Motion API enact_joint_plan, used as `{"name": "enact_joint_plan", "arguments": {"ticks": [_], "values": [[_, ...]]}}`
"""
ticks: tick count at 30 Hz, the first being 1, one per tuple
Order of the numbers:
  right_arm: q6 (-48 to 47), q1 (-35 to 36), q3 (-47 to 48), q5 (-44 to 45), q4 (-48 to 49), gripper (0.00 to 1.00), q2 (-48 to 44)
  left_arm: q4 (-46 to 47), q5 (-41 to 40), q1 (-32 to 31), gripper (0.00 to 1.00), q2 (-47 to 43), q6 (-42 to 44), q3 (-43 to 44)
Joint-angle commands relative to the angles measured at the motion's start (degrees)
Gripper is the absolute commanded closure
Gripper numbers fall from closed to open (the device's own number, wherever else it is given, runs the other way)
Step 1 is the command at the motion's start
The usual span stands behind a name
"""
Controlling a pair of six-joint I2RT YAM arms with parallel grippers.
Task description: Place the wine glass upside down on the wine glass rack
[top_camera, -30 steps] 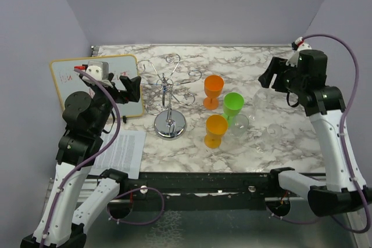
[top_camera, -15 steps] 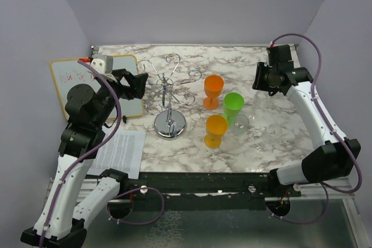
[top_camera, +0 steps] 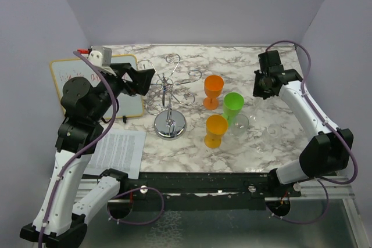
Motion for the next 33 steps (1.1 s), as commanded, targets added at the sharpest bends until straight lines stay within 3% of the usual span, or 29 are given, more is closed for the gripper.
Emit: {"name": "enact_joint_plan", "arguments": {"ticks": [1,2,7,13,23,33], "values": [[0.1,0.2,-1.7,0.4,1.9,0.92,0.5,-0.4,4.5,0.4,0.01,1.4,-2.4,3.9],[0.1,0.2,-1.6,0.4,2.1,0.98,0.4,-0.3,6.5,0.4,0.01,2.1,-3.0,4.7],[0.9,0.3,-0.1,2.5,4.4,0.99,-3.4,2.6,16.4,0.4,0.01,7.1,-10.4,9.2],[2.1,0.3,1.4,-0.5,13.8,1.0,-11.2,18.0,23.0,-0.4,0.02,12.5,-29.4,9.0],[8.6,0.2,-10.4,-9.8,48.8,1.0,-30.1,26.2,8.3,-14.2,0.03,24.2,-40.3,14.0],[21.6,0.3,-21.4,-14.6,73.1,0.99,-40.2,29.6,-5.1,-25.4,0.03,37.2,-49.2,21.5]]}}
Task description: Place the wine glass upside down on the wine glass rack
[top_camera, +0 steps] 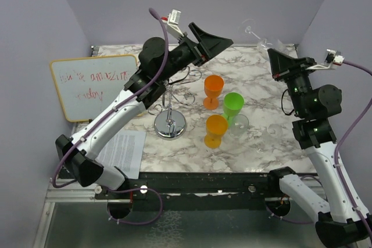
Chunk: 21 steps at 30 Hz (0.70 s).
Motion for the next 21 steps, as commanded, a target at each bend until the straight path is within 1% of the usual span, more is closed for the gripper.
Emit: {"name": "enact_joint_plan", "arguments": {"ticks": [1,4,7,10,13,18,20,21], "values": [[8.1,0.1,-2.8,-4.3,16.8,0.99,-3.4,5.9,-8.7,-3.0,0.03,3.5,-7.8,2.6],[11.5,0.1,-4.5,-6.5,21.2,0.99,-4.9,7.8,-10.7,-4.5,0.04,6.5,-12.6,4.1],[14.0,0.2,-5.9,-7.6,24.4,0.99,-6.2,7.8,-13.2,-6.5,0.04,9.3,-14.1,7.3],[16.1,0.2,-6.9,-7.6,26.2,0.99,-6.8,7.8,-14.5,-7.9,0.07,11.9,-14.6,10.5],[17.6,0.2,-7.3,-8.4,27.2,0.99,-6.4,9.2,-14.5,-8.8,0.17,14.9,-15.7,13.5],[21.1,0.2,-8.8,-10.4,31.1,0.99,-5.0,7.8,-13.0,-9.1,0.37,20.2,-16.5,20.6],[22.3,0.2,-9.3,-10.8,32.1,0.99,-4.6,7.4,-12.3,-9.2,0.47,21.3,-16.6,22.1],[22.8,0.2,-9.6,-10.9,32.6,0.99,-4.4,7.4,-12.3,-9.3,0.5,21.5,-16.6,22.3]]}}
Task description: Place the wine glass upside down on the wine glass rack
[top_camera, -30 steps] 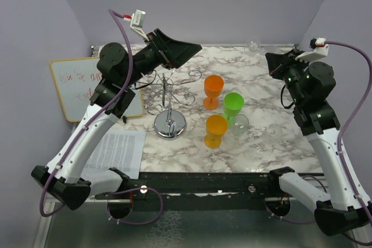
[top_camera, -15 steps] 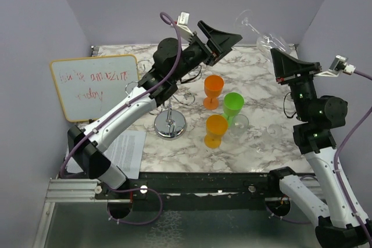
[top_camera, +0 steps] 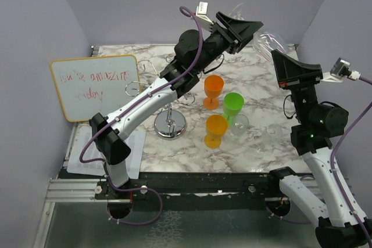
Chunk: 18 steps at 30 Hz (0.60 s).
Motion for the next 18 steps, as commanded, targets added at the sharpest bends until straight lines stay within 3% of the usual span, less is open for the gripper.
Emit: {"name": "enact_joint_plan", "arguments": {"ticks": [1,5,8,9,12,13,15,16,18], "values": [[4.2,0.2,-1.2,-2.3,6.5,0.99,0.7,0.1,-0.2,-0.4,0.53,1.9,-1.5,3.1],[5.2,0.2,-1.8,-3.0,6.5,0.99,1.0,1.9,-2.1,-0.4,0.72,0.8,-0.1,0.4],[5.6,0.1,-2.2,-3.4,5.7,0.99,0.9,4.5,-2.2,-0.4,0.96,-0.8,0.8,-2.7],[5.5,0.2,-2.1,-3.4,5.1,0.99,0.7,5.2,-2.2,-0.4,1.0,-1.3,1.3,-3.5],[5.1,0.2,-1.1,-3.7,1.4,0.98,0.3,6.1,-3.7,-0.4,1.0,-2.8,4.1,-4.6],[4.5,0.2,-0.2,-4.0,-0.6,0.86,0.2,6.3,-3.8,-0.4,1.0,-3.4,5.5,-4.9],[2.9,0.2,1.8,-4.1,-5.7,0.45,-0.3,6.6,-4.2,-0.4,1.0,-5.1,9.7,-5.8],[2.0,0.1,2.5,-4.1,-7.8,0.32,-0.7,6.6,-4.4,-0.4,1.0,-5.9,12.3,-6.0],[0.0,0.2,3.4,-3.7,-11.9,0.15,-1.8,6.6,-4.7,-0.4,1.0,-7.7,18.3,-6.4]]}}
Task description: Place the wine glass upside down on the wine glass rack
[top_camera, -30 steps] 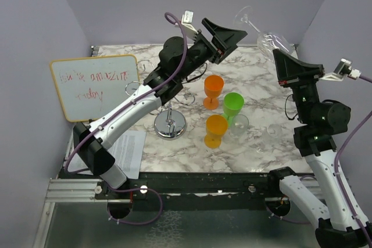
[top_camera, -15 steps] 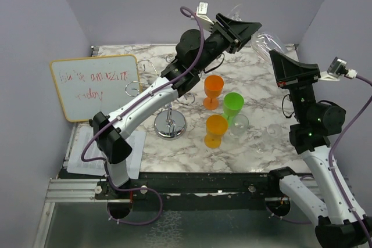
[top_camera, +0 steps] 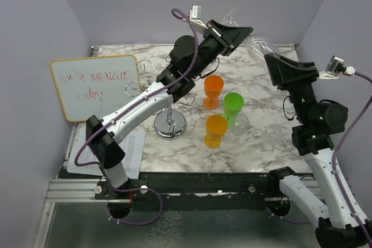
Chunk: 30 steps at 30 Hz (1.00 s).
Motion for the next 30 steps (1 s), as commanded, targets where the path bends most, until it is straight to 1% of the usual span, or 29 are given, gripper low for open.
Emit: {"name": "enact_joint_plan", "arguments": {"ticks": [1,4,6,8,12,15,16,18,21,24,26,30], "values": [[-5.4,0.2,4.1,-0.6,-11.1,0.11,-2.7,2.8,-1.3,-0.3,1.0,-6.5,15.6,-1.0],[-9.6,0.2,7.2,0.2,-20.6,0.07,-3.8,0.1,0.0,-0.3,1.0,-9.5,26.4,-0.7],[-12.9,0.2,10.4,0.2,-27.6,0.07,-3.8,-5.5,0.8,-0.3,1.0,-10.8,33.8,1.3],[-16.7,0.2,14.1,-0.8,-34.1,0.07,-3.3,-9.6,3.3,-0.3,1.0,-11.7,41.1,2.4],[-24.6,0.2,24.0,-4.6,-44.7,0.07,0.6,-15.7,7.7,-0.3,1.0,-12.1,52.7,4.9],[-27.9,0.2,33.7,-7.7,-52.5,0.07,5.8,-20.0,7.9,-0.3,1.0,-10.7,59.5,7.7],[-27.5,0.2,38.1,-8.3,-55.3,0.07,7.9,-20.9,8.6,-0.3,1.0,-10.2,62.1,8.4],[-25.1,0.2,43.5,-10.6,-58.8,0.07,11.7,-21.2,10.2,-0.3,1.0,-9.4,66.6,8.9],[-18.1,0.2,48.5,-15.7,-60.7,0.1,16.6,-21.3,11.6,-0.3,1.0,-7.5,73.6,9.4],[-11.3,0.2,51.0,-19.7,-59.5,0.15,20.4,-20.6,13.2,-0.3,1.0,-5.8,79.5,9.3],[-7.2,0.2,51.1,-21.9,-56.9,0.17,22.0,-19.9,14.3,-0.3,1.0,-4.8,82.3,9.0],[-0.8,0.2,49.5,-24.9,-51.9,0.22,23.7,-17.5,15.3,-0.3,1.0,-4.2,84.4,6.8]]}}
